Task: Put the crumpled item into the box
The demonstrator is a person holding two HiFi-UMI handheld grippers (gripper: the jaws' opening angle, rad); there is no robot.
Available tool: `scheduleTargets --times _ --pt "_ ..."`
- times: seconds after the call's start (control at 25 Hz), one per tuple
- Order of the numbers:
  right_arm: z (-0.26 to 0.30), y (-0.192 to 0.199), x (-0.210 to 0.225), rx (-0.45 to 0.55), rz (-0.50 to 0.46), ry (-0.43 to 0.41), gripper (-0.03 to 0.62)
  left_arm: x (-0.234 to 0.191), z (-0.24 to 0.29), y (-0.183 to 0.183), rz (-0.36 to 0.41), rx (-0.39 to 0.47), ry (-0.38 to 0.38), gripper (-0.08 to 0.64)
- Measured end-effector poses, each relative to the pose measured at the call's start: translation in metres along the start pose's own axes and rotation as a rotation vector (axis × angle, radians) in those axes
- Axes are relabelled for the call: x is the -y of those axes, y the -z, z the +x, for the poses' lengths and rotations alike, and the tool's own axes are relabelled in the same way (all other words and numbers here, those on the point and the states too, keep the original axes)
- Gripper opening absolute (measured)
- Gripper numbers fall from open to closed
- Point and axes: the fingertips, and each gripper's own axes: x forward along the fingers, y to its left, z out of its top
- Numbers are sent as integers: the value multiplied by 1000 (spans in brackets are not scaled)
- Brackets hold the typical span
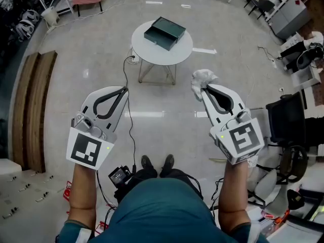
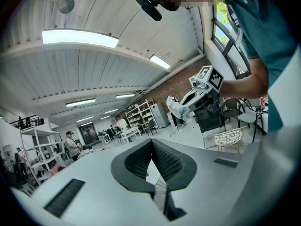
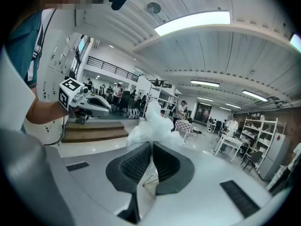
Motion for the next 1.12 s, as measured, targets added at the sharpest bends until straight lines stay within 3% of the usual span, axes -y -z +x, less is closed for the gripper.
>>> scheduleTargets --times 0.4,1.12 --pt "16 -7 6 50 -4 -21 46 -3 15 3 4 11 28 18" --pt "87 12 140 119 13 -187 46 -21 150 -4 -9 -92 -81 18"
